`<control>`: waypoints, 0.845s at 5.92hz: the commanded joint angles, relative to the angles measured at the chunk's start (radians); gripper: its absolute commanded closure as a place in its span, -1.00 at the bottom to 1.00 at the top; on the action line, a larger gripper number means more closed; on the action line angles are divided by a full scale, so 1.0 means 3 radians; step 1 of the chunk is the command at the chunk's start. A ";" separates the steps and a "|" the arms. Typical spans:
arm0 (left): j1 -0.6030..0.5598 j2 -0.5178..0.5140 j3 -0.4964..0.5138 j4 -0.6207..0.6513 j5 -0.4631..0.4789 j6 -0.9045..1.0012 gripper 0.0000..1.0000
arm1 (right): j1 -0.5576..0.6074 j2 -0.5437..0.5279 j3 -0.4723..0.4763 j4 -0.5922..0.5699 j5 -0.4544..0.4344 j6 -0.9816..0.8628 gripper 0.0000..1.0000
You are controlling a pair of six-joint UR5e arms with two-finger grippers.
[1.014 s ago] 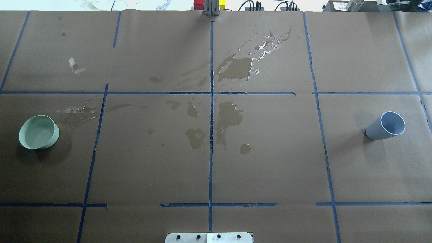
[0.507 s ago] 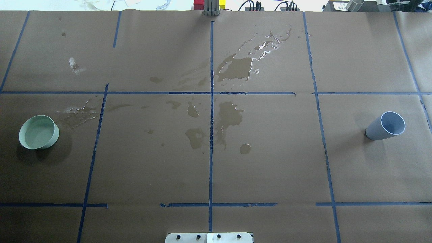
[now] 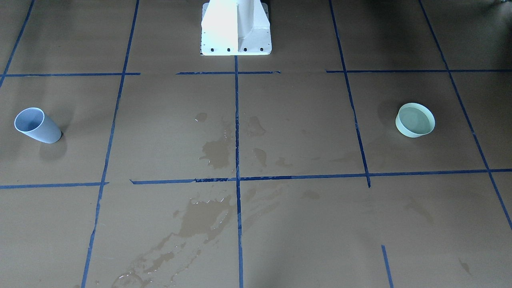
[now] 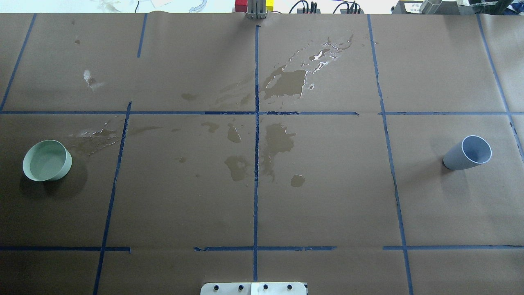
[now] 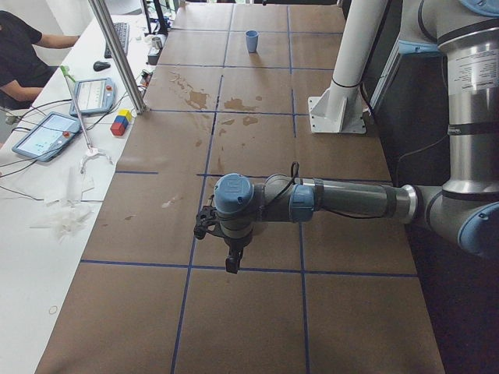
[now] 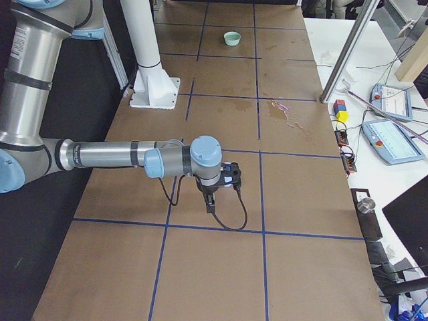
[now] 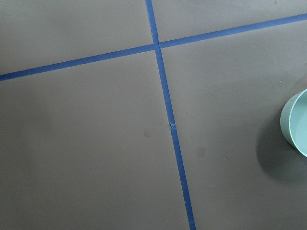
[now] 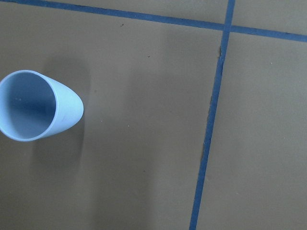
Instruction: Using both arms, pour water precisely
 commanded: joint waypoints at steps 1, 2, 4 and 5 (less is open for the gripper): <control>0.0000 -0.0013 0.0004 -0.0004 0.0008 -0.0003 -1.00 | -0.0022 0.0012 0.0001 0.0007 -0.0014 -0.0008 -1.00; 0.0000 -0.0013 0.0009 -0.0004 0.0013 -0.0003 -1.00 | -0.0022 0.0012 0.0001 0.0007 0.0006 0.0002 -1.00; 0.0000 -0.0008 -0.0001 -0.0014 0.0008 -0.0003 -1.00 | -0.0022 0.0104 0.0001 -0.0003 0.0032 0.0027 -1.00; 0.0000 -0.0008 -0.0001 -0.0030 0.0008 0.0002 -1.00 | -0.0027 0.0120 -0.0009 -0.0003 0.0027 0.0033 -1.00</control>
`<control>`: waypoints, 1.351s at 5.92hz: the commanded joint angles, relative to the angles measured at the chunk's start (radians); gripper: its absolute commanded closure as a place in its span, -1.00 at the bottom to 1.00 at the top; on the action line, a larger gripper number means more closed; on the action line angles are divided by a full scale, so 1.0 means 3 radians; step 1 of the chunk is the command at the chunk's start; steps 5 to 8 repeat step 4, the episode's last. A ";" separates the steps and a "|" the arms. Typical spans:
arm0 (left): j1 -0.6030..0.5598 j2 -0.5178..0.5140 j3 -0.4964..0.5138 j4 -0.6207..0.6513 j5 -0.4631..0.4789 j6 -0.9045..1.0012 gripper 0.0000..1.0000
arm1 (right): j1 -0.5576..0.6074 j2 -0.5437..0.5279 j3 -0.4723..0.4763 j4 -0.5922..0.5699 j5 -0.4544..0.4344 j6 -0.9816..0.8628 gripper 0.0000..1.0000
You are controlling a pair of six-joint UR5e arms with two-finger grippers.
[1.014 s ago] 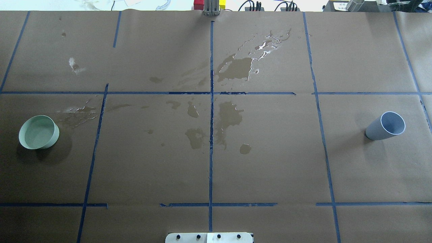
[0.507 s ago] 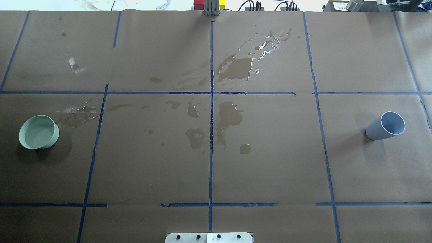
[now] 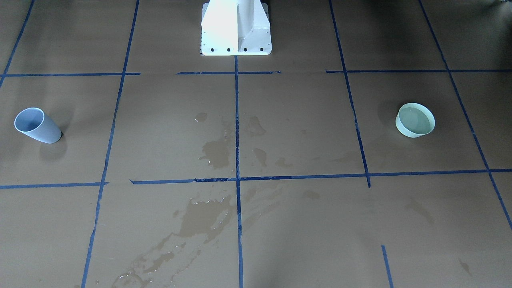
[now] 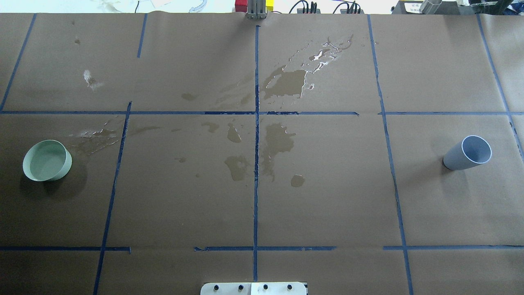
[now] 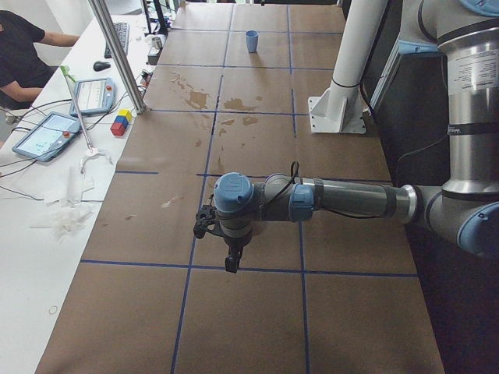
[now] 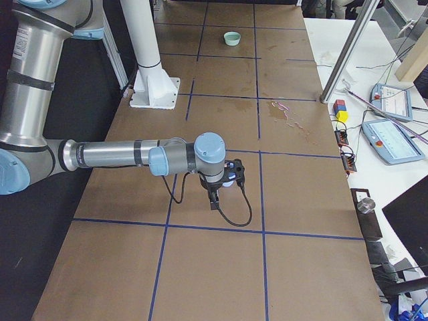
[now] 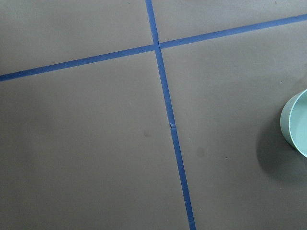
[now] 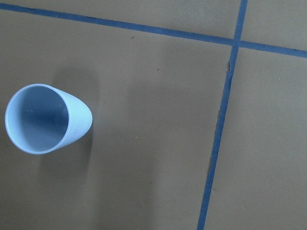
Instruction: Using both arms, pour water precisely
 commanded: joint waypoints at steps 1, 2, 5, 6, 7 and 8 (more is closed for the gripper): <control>0.0000 -0.0011 0.0029 -0.0024 0.0004 0.0009 -1.00 | 0.0002 0.0034 -0.0002 -0.0001 0.0010 0.0008 -1.00; 0.0000 -0.0011 0.0055 -0.0024 0.0004 0.0009 -1.00 | 0.0002 0.0029 -0.0002 -0.0001 0.0005 0.0008 -1.00; 0.0000 0.0004 0.0050 -0.0014 -0.0001 0.0009 -1.00 | 0.0002 0.0024 -0.0007 0.0009 -0.0036 0.0008 -1.00; 0.0000 0.0004 0.0050 -0.0014 -0.0001 0.0009 -1.00 | 0.0002 0.0024 -0.0007 0.0009 -0.0036 0.0008 -1.00; 0.0000 0.0004 0.0050 -0.0014 -0.0001 0.0009 -1.00 | 0.0002 0.0024 -0.0007 0.0009 -0.0036 0.0008 -1.00; 0.0000 0.0004 0.0050 -0.0014 -0.0001 0.0009 -1.00 | 0.0002 0.0024 -0.0007 0.0009 -0.0036 0.0008 -1.00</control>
